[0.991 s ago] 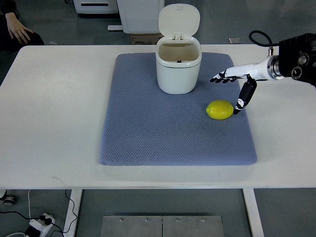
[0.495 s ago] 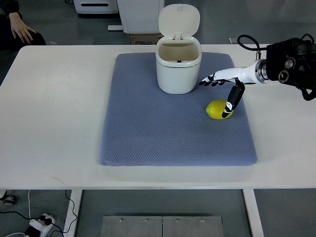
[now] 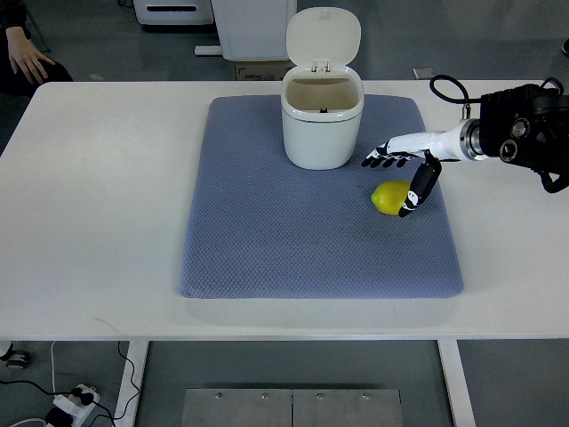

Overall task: Put lemon in trash with right hand
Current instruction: 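Lower the right hand down around the yellow lemon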

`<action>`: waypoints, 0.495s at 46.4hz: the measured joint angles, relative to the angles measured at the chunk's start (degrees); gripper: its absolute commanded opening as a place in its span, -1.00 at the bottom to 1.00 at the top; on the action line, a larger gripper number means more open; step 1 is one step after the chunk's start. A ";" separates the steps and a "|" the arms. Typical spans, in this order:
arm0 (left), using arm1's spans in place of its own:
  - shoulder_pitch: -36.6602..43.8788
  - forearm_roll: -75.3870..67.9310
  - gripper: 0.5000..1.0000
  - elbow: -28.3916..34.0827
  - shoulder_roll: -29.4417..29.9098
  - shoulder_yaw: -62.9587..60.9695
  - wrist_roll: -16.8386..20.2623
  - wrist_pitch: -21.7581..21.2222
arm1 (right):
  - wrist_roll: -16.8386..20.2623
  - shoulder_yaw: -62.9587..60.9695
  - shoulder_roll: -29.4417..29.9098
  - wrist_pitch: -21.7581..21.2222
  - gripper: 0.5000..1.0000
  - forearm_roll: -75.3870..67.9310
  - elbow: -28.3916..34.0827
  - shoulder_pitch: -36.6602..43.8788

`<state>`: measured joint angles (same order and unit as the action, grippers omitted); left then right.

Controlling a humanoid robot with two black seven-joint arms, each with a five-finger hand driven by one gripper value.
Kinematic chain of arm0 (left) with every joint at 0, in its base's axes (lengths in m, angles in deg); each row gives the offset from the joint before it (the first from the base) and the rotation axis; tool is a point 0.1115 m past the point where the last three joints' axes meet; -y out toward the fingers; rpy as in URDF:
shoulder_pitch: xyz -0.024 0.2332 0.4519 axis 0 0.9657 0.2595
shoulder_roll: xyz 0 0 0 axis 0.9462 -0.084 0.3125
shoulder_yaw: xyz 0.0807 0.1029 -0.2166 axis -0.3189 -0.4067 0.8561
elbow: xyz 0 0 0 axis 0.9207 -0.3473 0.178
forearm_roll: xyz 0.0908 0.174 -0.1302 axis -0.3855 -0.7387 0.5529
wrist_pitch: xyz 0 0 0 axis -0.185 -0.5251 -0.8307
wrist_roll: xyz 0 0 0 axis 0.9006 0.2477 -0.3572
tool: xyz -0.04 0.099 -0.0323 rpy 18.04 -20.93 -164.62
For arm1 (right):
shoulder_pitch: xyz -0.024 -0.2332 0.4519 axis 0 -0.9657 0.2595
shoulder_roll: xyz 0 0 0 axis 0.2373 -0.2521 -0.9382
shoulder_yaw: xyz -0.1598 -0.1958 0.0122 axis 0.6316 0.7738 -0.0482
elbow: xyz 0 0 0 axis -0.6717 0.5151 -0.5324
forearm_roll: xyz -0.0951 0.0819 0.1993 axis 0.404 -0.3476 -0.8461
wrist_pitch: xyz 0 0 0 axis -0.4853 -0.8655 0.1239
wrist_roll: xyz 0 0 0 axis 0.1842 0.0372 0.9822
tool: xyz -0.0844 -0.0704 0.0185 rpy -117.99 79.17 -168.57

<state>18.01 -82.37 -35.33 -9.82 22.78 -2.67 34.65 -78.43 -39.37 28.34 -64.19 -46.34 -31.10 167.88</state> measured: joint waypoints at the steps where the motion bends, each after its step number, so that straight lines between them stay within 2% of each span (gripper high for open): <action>1: 0.00 0.00 1.00 0.00 0.00 0.00 0.00 0.00 | -0.04 0.00 0.01 0.05 0.49 0.00 -0.03 -0.12; 16: -0.01 0.00 1.00 0.00 0.00 0.00 0.00 0.00 | -0.72 0.00 0.17 0.07 0.48 0.01 -0.51 -1.27; 23: -0.01 0.00 1.00 0.00 0.00 0.00 0.00 0.00 | -0.76 0.00 0.38 0.08 0.41 0.01 -0.77 -1.34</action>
<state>18.00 -82.37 -35.33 -9.82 22.78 -2.67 34.65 -79.19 -39.37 28.72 -64.11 -46.33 -31.87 166.54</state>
